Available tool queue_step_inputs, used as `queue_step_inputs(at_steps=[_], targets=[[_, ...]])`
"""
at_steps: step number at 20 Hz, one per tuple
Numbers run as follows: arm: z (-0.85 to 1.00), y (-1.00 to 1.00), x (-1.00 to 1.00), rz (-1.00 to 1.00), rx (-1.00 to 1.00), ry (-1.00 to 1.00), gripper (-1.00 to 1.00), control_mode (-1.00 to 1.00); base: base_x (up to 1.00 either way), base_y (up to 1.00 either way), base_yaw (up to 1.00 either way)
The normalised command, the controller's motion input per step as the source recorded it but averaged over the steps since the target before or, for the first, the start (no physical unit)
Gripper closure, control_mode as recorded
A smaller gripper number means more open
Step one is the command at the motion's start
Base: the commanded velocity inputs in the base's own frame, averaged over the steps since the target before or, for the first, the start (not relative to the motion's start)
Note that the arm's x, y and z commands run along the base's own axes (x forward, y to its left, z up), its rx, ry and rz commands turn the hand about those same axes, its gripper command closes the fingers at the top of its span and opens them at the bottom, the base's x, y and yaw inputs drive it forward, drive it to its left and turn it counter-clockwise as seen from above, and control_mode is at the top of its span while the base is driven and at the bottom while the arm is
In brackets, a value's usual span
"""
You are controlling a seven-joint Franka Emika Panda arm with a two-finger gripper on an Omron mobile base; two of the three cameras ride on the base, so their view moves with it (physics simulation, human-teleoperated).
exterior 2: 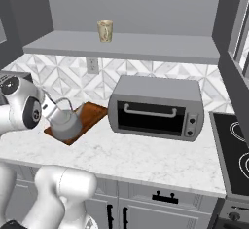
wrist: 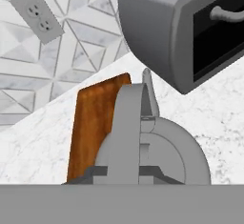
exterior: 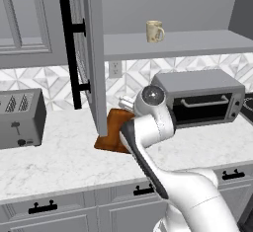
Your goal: Pick the kettle from the counter and place it on the tray. Then pick the mug from the cabinet and place it on the tray. Then close the cabinet doors.
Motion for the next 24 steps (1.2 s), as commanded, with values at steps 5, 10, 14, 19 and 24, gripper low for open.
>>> queue_step_inputs(at_steps=[5,10,14,19,24], targets=[[0.00,0.11,0.62,0.00,0.00,0.00,1.00,-1.00,0.00,0.00,0.00],[0.00,0.01,0.68,0.00,0.00,0.00,1.00,-1.00,0.00,0.00,0.00],[0.00,0.00,0.65,0.00,0.00,0.00,1.00,-1.00,0.00,0.00,0.00],[-0.09,0.00,0.65,0.00,0.00,0.02,1.00,-1.00,0.00,0.00,0.00],[-0.22,0.03,0.57,0.00,0.00,0.03,1.00,-1.00,0.00,0.00,0.00]])
